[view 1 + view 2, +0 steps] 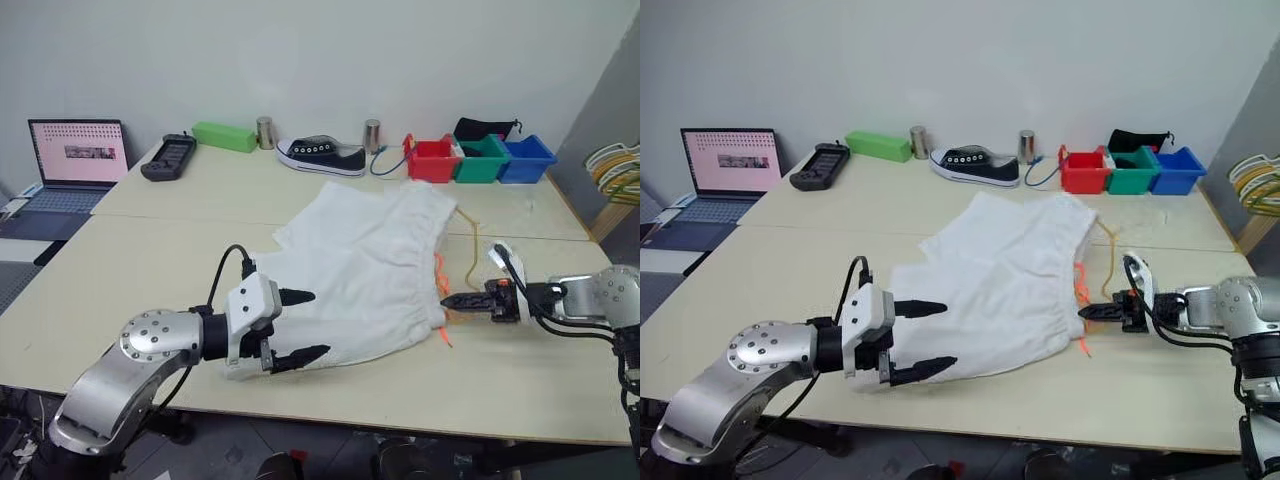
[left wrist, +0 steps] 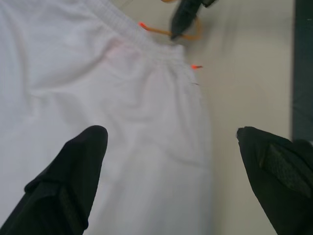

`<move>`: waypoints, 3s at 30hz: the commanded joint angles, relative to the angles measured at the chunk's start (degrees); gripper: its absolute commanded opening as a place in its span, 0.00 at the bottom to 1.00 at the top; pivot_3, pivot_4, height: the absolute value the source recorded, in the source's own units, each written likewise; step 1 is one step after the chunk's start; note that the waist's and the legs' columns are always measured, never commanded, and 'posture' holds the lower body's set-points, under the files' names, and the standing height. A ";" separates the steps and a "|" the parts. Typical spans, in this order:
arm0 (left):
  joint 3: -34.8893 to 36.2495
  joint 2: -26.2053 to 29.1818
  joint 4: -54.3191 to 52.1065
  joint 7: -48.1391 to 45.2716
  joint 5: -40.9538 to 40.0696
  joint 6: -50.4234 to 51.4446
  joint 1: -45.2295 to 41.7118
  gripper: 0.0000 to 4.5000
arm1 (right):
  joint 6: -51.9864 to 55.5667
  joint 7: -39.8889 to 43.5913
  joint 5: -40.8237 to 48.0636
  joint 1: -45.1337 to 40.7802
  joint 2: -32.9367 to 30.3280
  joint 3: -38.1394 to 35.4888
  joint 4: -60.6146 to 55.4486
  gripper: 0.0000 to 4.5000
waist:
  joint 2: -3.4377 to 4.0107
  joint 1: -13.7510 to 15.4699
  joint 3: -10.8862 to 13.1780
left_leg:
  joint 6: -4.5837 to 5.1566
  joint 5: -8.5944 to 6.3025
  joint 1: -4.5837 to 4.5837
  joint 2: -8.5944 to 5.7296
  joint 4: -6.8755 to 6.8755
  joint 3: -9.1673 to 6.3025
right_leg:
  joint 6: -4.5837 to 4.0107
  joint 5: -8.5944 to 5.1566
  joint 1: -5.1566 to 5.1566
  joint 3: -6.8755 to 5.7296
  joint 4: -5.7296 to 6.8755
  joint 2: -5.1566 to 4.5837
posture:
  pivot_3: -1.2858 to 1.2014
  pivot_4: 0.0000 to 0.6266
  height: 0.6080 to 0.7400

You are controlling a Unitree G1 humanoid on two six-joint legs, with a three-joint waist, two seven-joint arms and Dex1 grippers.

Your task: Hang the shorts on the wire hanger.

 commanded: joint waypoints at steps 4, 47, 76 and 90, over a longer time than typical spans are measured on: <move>1.52 3.45 15.79 -5.03 4.97 -7.89 -22.70 1.00 | -26.04 4.76 -23.89 -9.73 2.20 12.38 -0.20 0.00 | -0.04 -0.13 -0.04 | -0.01 0.02 -0.03 -0.10 0.03 0.07 | 0.10 0.06 0.00 0.12 -0.06 -0.11 | 0.45 0.02 1.00; -14.89 -0.70 56.58 -13.42 39.87 -48.99 -40.47 0.10 | -26.37 4.86 -54.90 -17.29 22.04 14.68 -13.62 0.00 | -0.07 -3.53 -0.20 | 0.02 0.97 -0.56 -0.26 0.15 -0.45 | -0.19 0.43 -0.93 -0.29 1.97 -0.15 | 0.44 0.00 1.00; -12.09 2.58 50.12 -13.01 37.66 -44.30 -34.49 0.00 | -11.75 14.18 -40.05 -10.51 11.01 1.39 -14.84 0.99 | -0.14 -4.98 -0.24 | 0.01 0.98 -0.57 -0.25 0.15 -0.47 | -0.19 0.43 -0.92 -0.31 1.99 -0.20 | 0.44 0.02 1.00; -10.63 3.88 44.14 -14.21 34.96 -40.35 -31.73 0.00 | -3.00 -2.81 -28.30 -12.61 36.06 -12.47 12.93 0.99 | -0.31 -6.16 -0.36 | 0.17 1.08 -0.34 -0.29 0.15 -0.50 | -0.28 0.51 -0.68 -0.30 2.05 -0.14 | 0.45 0.00 1.00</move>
